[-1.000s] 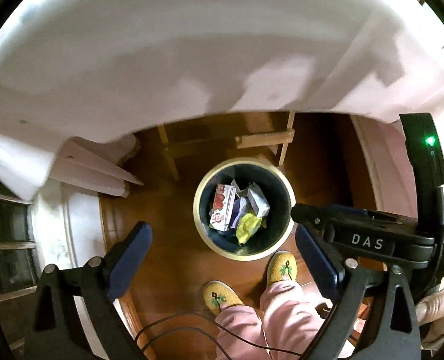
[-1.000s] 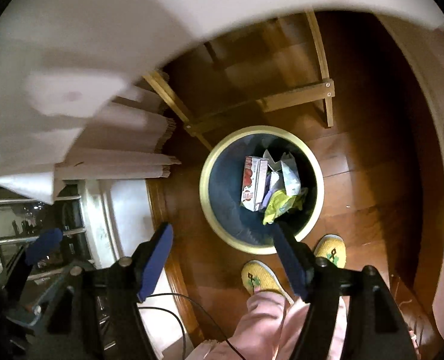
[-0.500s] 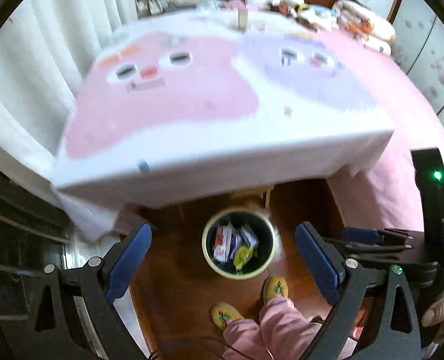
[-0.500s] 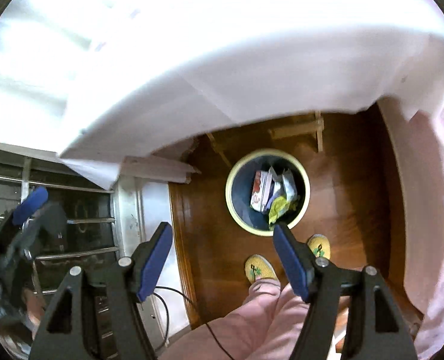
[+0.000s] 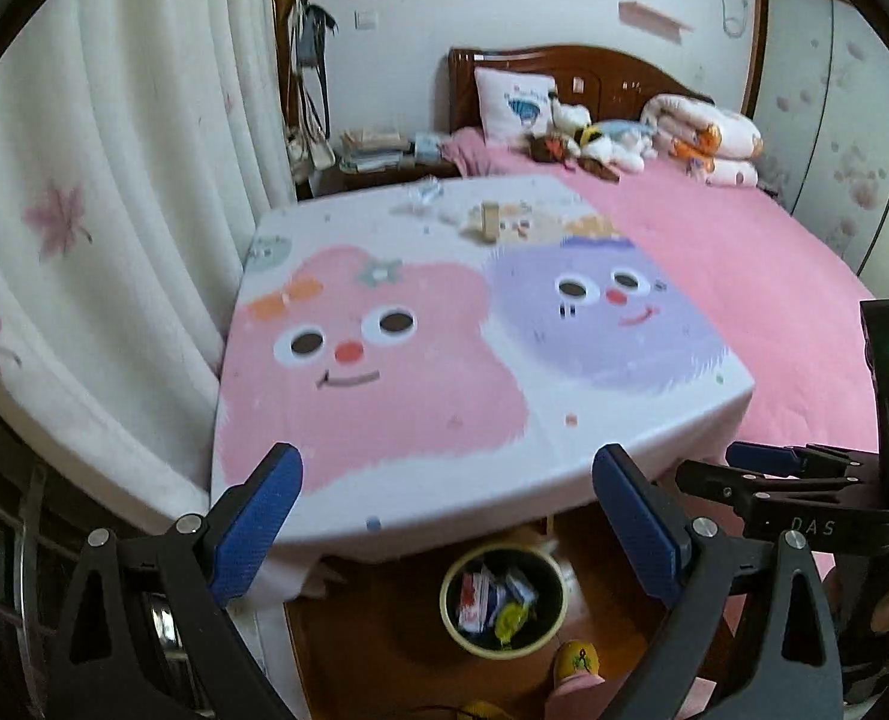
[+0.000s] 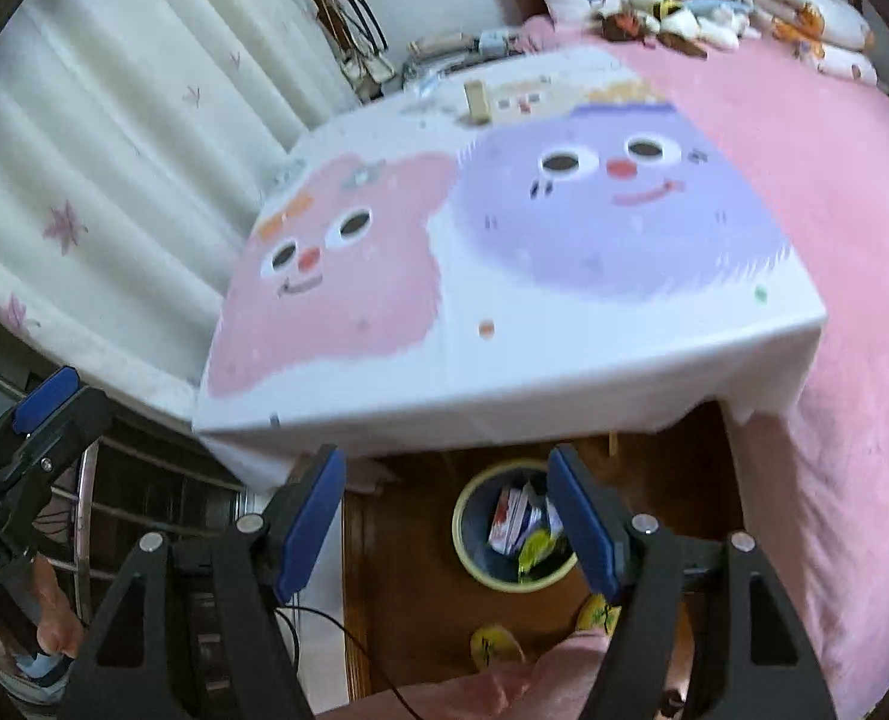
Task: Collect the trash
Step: 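Raise both tools back toward the table, then grasp the clear plastic bottle with the left gripper while the right grasps the beige cardboard piece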
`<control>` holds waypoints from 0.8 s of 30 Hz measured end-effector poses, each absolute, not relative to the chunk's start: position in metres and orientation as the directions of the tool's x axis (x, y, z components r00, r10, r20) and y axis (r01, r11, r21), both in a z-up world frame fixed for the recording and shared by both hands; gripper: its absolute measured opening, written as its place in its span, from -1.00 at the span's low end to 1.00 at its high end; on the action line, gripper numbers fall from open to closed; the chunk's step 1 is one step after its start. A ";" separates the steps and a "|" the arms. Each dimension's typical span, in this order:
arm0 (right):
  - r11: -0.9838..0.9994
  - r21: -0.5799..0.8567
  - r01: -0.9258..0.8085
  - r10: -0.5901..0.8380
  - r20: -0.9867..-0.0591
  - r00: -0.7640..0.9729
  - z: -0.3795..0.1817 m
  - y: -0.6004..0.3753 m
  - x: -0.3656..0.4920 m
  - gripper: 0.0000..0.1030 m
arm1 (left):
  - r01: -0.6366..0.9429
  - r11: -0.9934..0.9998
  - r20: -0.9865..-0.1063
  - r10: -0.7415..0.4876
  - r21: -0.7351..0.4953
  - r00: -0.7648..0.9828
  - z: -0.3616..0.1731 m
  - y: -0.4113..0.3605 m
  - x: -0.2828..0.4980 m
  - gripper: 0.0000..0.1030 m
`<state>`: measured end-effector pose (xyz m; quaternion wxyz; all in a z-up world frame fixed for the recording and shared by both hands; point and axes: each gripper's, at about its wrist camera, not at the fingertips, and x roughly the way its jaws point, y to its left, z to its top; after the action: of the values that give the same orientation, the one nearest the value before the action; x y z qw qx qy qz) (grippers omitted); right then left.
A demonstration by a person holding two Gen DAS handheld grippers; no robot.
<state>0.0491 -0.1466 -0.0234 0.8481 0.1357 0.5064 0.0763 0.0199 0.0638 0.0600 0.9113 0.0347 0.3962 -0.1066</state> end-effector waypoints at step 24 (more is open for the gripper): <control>0.958 0.277 -0.079 0.279 -0.822 0.496 -0.041 -0.178 0.348 0.36 | 0.011 1.000 -0.808 0.015 0.027 0.588 0.031 0.007 0.292 0.87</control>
<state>0.3476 -0.1781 -0.0405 0.8590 0.1018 0.4909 0.1040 0.2923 0.0072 0.0313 0.8911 0.0146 0.4536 0.0011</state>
